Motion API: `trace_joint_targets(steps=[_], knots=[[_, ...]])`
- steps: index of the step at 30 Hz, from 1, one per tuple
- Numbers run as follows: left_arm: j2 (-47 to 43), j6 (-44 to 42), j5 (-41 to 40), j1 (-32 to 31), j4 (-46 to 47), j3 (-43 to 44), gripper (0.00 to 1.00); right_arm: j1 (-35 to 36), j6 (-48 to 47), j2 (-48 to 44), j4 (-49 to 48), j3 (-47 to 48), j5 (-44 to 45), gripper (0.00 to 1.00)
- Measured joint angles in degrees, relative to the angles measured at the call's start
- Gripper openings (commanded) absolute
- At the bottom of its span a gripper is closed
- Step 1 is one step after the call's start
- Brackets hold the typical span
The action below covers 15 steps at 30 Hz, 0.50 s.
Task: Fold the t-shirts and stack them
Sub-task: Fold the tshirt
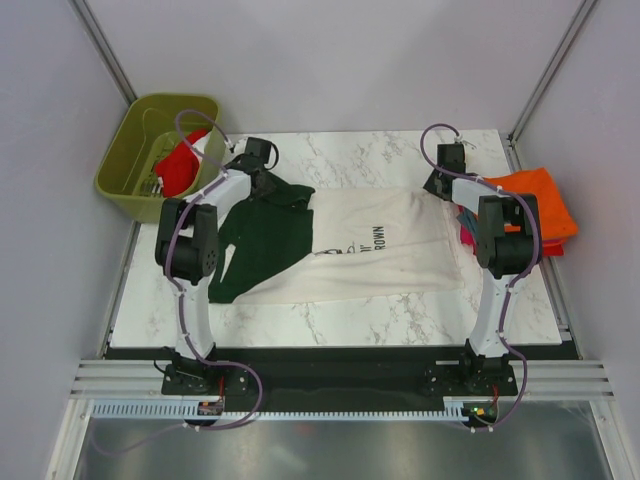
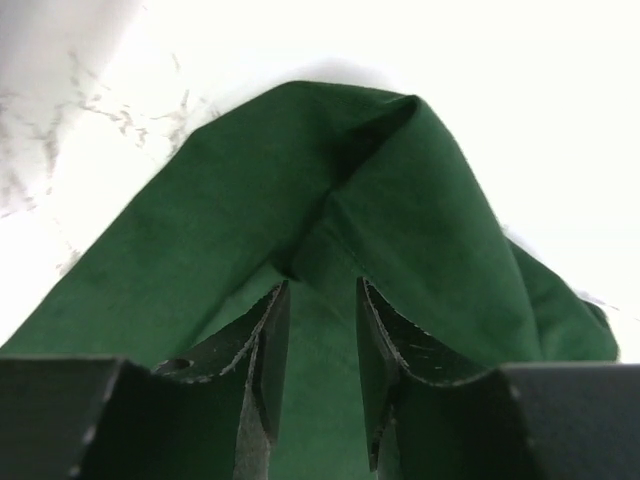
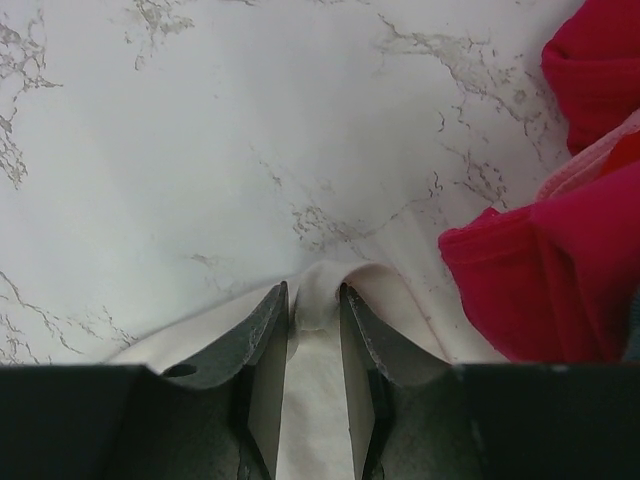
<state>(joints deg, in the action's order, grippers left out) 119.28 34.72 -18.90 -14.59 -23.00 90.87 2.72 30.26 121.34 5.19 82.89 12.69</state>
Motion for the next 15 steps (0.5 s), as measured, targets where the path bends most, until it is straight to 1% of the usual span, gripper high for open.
trace_joint_targets(steps=[4, 8, 12, 15], knots=[[4.3, -0.5, 0.0, 0.0, -0.5, 2.7, 0.40, 0.0, 0.0, 0.0, -0.2, -0.1, -0.2, 0.35], [6.9, -0.6, 0.0, 0.1, -0.9, 5.0, 0.37, 0.0, 0.0, 0.0, -0.4, -0.1, -0.3, 0.35], [8.7, -1.3, -0.4, 0.2, -1.4, 8.0, 0.29, 0.0, 0.1, -0.2, -0.5, -0.6, -0.4, 0.35], [9.6, -1.5, -0.5, 0.3, -1.5, 9.8, 0.20, 0.0, 0.2, -0.4, -0.5, -0.8, -0.4, 0.35]])
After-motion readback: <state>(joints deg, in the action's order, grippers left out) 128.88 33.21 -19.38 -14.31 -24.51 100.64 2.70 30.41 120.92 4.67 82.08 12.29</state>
